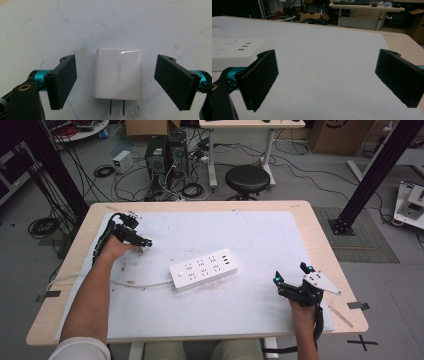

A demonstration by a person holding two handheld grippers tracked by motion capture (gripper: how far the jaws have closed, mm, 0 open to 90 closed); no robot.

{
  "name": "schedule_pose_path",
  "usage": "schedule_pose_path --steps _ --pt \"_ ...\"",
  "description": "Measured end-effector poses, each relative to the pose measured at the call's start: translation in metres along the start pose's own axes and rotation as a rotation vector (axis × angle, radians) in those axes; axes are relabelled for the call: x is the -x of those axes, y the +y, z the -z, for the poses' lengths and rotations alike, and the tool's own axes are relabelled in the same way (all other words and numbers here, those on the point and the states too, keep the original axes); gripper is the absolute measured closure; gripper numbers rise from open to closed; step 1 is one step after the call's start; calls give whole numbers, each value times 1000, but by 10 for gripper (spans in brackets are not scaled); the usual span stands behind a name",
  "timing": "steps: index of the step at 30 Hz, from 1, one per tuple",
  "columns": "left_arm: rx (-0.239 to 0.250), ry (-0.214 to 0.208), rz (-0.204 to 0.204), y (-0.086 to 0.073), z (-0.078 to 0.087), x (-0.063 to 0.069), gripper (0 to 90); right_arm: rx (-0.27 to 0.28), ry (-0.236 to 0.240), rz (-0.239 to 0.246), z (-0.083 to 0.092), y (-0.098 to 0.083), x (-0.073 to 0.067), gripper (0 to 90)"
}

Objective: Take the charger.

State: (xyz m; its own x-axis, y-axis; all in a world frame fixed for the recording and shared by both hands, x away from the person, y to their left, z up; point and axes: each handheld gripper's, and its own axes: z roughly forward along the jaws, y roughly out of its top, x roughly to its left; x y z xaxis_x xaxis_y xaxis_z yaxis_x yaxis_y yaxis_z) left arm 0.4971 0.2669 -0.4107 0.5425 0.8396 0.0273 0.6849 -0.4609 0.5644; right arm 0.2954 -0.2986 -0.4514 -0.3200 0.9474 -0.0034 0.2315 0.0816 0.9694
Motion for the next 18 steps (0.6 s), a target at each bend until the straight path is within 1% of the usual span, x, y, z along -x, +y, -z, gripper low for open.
schedule_pose_path --steps 6,7,9,11,13,14,16,18 --pt "-24 5 -8 -2 -8 2 183 -2 0 -3 0 0 0 48" --pt "-33 8 -15 -3 -8 1 190 -6 -1 -8 0 0 0 48" --pt "-41 15 -11 -4 -10 1 208 0 1 -2 0 0 0 48" --pt "-48 12 -9 -5 -13 2 220 0 2 -3 0 0 0 48" --pt "-61 13 -18 -5 -15 3 254 -1 1 -6 0 0 0 48" --pt "-61 13 -12 -5 -15 3 259 1 2 -4 0 0 0 48" --pt "-57 4 -10 -5 -15 3 270 1 3 -3 0 0 0 48" --pt "-56 -15 -14 -5 -14 2 310 2 3 -5 0 0 0 48"
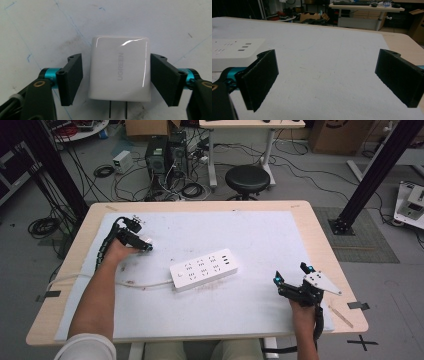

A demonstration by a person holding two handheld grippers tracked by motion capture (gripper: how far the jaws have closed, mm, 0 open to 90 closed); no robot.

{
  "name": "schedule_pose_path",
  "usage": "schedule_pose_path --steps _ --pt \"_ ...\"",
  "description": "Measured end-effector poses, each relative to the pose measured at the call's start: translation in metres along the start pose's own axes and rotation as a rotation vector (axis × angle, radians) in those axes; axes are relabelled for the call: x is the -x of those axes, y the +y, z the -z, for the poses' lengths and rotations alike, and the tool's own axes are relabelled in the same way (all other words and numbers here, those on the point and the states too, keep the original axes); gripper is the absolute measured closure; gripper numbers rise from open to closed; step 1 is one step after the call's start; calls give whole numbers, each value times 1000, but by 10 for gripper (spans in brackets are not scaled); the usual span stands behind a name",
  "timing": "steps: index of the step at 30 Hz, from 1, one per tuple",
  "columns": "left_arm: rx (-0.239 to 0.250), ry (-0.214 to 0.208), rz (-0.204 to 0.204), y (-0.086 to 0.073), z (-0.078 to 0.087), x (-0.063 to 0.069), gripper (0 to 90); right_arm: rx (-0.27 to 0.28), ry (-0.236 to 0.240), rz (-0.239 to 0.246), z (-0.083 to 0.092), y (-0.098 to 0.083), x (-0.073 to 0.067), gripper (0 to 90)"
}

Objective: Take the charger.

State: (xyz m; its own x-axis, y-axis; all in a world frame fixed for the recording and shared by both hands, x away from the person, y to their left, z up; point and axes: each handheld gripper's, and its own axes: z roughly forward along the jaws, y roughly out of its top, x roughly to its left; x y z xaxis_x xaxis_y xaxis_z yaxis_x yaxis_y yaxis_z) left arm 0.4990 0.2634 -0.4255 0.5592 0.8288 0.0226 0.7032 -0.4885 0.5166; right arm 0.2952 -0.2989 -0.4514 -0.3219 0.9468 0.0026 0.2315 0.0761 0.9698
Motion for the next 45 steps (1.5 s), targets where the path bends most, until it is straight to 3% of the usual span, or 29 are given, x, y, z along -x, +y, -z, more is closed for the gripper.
schedule_pose_path --steps 8,18,23,29,31,32,37,42,45 --pt "3 -11 -1 0 2 2 423 0 -1 2 0 0 0 48" --pt "31 -2 20 -3 7 3 424 2 0 -9 1 0 0 48" --pt "77 -14 37 -4 15 4 425 7 2 -3 1 0 0 48" --pt "167 -19 57 -6 35 12 425 7 4 -2 1 0 0 48" --pt "167 -19 57 -6 35 12 425 9 6 0 1 0 0 48" --pt "215 -14 48 -7 46 18 425 10 7 0 1 -1 1 48" --pt "299 -5 35 -10 66 28 425 16 9 6 1 -1 1 48" --pt "329 4 10 -12 77 35 425 11 9 2 1 -1 0 48" --pt "367 6 -46 -16 92 49 425 10 12 3 1 0 0 48"
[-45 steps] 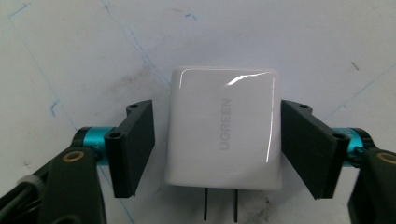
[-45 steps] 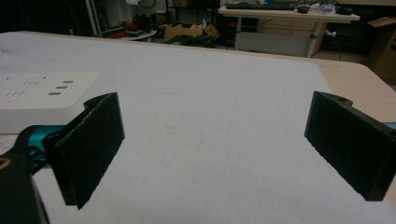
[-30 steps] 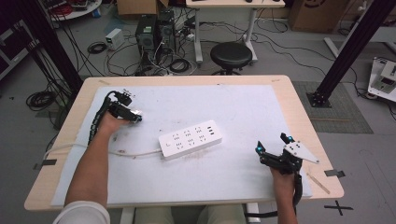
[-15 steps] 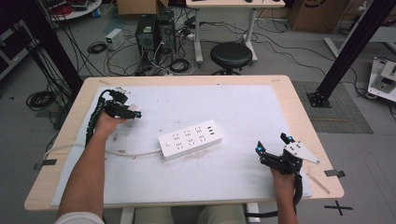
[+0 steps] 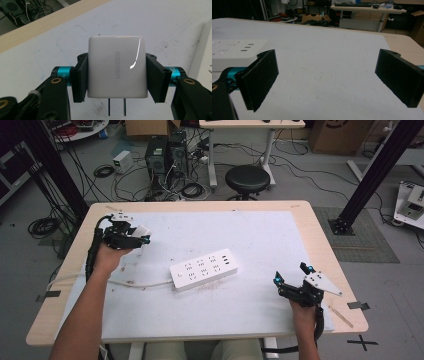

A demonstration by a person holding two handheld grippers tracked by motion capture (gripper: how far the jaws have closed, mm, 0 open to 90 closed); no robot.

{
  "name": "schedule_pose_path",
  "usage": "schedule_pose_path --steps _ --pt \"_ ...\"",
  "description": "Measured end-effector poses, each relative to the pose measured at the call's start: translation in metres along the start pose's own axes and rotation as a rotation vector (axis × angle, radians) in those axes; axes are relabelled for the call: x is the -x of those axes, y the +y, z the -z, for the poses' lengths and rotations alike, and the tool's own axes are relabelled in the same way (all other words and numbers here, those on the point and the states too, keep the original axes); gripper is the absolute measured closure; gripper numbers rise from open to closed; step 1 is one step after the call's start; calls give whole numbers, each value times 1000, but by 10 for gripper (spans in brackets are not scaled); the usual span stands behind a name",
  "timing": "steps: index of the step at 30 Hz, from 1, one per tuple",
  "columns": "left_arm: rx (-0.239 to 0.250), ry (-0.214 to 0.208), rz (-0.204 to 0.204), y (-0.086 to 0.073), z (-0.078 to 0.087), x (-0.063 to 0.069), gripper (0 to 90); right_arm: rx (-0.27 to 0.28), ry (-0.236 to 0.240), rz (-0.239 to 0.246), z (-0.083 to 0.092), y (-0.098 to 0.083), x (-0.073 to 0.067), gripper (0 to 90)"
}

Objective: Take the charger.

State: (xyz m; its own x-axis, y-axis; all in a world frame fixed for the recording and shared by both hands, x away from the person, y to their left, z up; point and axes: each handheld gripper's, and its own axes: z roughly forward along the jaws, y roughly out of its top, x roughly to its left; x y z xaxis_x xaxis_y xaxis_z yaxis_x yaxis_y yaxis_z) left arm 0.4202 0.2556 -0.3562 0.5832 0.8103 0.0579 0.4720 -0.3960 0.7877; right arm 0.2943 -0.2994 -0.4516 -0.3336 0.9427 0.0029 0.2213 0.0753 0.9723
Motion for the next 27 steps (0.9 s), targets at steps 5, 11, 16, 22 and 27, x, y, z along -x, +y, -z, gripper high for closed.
schedule_pose_path --steps 5,11,16,22,27 --pt "22 -13 -35 2 9 12 425 -3 -1 3 0 0 0 48" --pt "56 -14 -58 4 22 25 425 -4 1 4 0 0 -1 48" --pt "71 -8 -63 4 30 34 425 -2 -1 7 0 0 -1 48" --pt "101 -20 -60 -1 35 45 425 1 3 10 0 0 0 48" --pt "120 -36 -70 -1 36 50 425 -2 4 9 0 0 0 48"
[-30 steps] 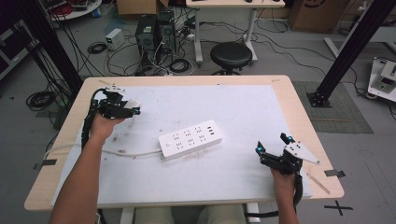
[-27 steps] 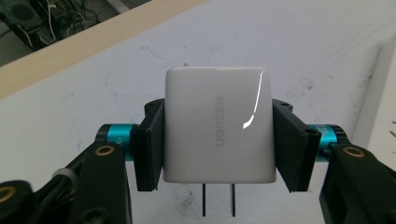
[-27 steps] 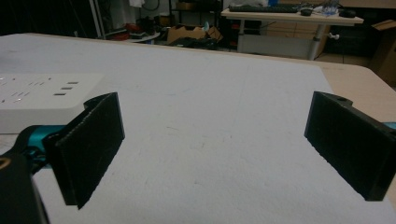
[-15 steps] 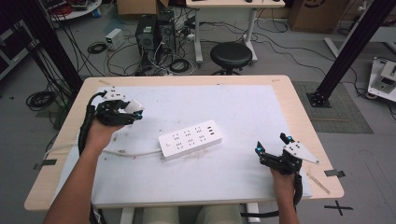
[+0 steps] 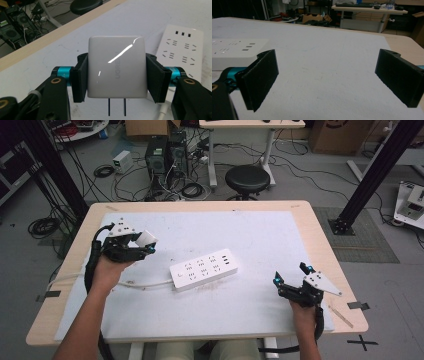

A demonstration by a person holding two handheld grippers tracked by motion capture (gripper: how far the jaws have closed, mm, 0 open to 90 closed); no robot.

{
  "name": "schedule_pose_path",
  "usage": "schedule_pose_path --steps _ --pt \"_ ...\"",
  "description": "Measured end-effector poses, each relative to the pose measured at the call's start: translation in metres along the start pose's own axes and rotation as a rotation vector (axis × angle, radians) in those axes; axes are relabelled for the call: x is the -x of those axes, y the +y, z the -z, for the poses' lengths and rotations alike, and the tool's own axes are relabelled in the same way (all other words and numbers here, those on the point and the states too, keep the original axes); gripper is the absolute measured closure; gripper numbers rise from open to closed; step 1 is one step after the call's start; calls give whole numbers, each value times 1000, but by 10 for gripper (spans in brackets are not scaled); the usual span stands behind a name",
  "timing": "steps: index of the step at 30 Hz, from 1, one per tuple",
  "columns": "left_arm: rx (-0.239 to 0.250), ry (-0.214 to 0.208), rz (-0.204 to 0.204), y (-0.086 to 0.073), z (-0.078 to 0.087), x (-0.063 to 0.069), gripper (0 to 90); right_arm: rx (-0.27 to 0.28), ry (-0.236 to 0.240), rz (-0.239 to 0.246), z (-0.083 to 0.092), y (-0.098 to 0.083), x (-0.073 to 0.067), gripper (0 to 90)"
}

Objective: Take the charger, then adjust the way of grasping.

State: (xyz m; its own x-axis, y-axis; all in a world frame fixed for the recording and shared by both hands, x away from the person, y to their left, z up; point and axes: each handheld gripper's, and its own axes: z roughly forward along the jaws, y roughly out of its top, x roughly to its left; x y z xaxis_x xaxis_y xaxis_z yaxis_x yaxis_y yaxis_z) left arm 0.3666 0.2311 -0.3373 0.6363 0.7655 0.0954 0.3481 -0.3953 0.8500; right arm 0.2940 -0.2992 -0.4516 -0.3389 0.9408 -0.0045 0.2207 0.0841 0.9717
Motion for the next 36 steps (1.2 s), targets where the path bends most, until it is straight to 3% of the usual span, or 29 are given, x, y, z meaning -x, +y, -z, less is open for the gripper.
schedule_pose_path --steps 15,19,24,28,30,31,36 --pt "35 -80 -72 6 2 24 425 -12 11 -2 -1 1 0 48" --pt "41 -113 -92 6 -2 37 425 -24 26 -8 -2 2 1 48" --pt "45 -147 -116 7 -7 51 425 -62 72 -34 -6 4 6 48" --pt "47 -173 -152 9 -10 65 425 -105 152 -92 -8 7 9 48" --pt "40 -181 -164 9 -10 68 425 -110 180 -99 -7 10 9 48" --pt "31 -193 -198 10 -12 76 425 -124 206 -108 -7 12 9 48" --pt "27 -221 -268 12 -15 91 425 -129 248 -118 -5 22 5 48"
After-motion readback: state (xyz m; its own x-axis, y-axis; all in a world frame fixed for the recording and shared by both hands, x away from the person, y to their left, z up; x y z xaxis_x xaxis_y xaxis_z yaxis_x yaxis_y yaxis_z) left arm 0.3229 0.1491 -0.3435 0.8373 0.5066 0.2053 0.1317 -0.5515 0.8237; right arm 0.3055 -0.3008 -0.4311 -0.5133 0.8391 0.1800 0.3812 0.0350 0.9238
